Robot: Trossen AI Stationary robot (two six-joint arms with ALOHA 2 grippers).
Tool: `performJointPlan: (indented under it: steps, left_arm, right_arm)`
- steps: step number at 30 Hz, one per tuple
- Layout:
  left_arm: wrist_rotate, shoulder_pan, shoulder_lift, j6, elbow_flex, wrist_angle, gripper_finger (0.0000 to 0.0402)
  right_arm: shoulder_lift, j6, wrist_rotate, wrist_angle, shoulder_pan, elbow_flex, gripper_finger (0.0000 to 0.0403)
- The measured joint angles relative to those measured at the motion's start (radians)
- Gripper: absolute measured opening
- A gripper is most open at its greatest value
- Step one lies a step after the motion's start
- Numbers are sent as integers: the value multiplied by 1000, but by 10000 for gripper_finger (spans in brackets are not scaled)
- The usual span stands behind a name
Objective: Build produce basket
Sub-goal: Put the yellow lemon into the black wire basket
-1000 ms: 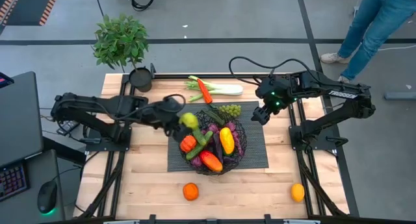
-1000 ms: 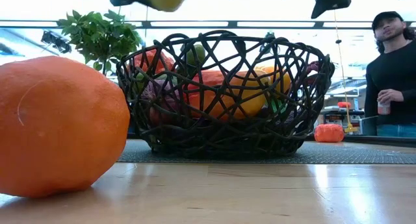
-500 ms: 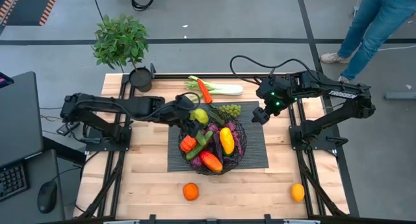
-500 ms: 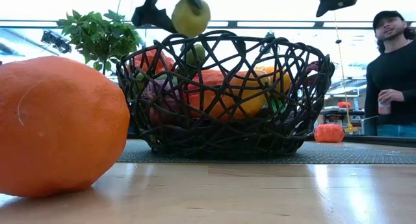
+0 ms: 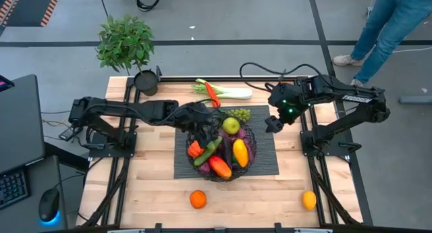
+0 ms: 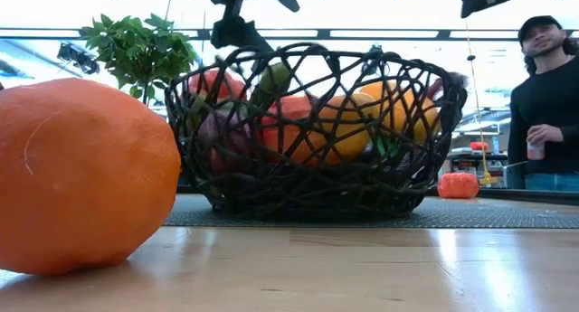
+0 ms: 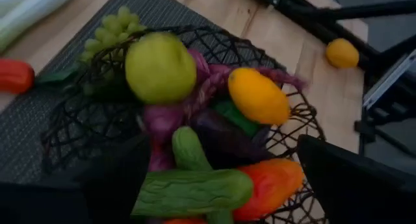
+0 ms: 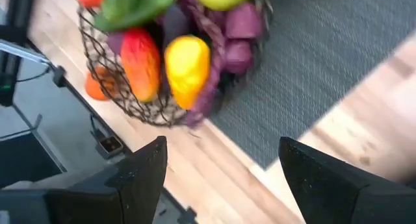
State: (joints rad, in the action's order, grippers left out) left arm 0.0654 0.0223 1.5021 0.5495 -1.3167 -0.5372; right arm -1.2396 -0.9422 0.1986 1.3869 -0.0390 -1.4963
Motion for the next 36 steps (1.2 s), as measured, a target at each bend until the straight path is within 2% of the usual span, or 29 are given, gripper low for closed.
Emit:
performJointPlan:
  steps: [4, 11, 19, 24, 30, 36]
  left_arm:
    - [1, 0, 7, -52, 0, 10, 387]
    - [-9, 4, -1, 75, -1, -39, 383]
    - [-180, 3, -3, 161, -15, -63, 382]
    - [-225, 3, -3, 255, -89, -69, 382]
    - [-210, 31, -4, 225, -231, -125, 382]
    - [-150, 52, -4, 163, -376, -249, 382]
  right_arm:
    - [0, -111, 30, 50, 51, 0, 297]
    - [-11, -387, 22, 24, 249, 2, 297]
    - [-82, -585, 31, 22, 453, 9, 300]
    - [-138, -672, 32, 22, 540, 9, 307]
    - [-188, -819, 38, 16, 661, 9, 309]
    - [-236, -984, -26, -7, 773, 10, 309]
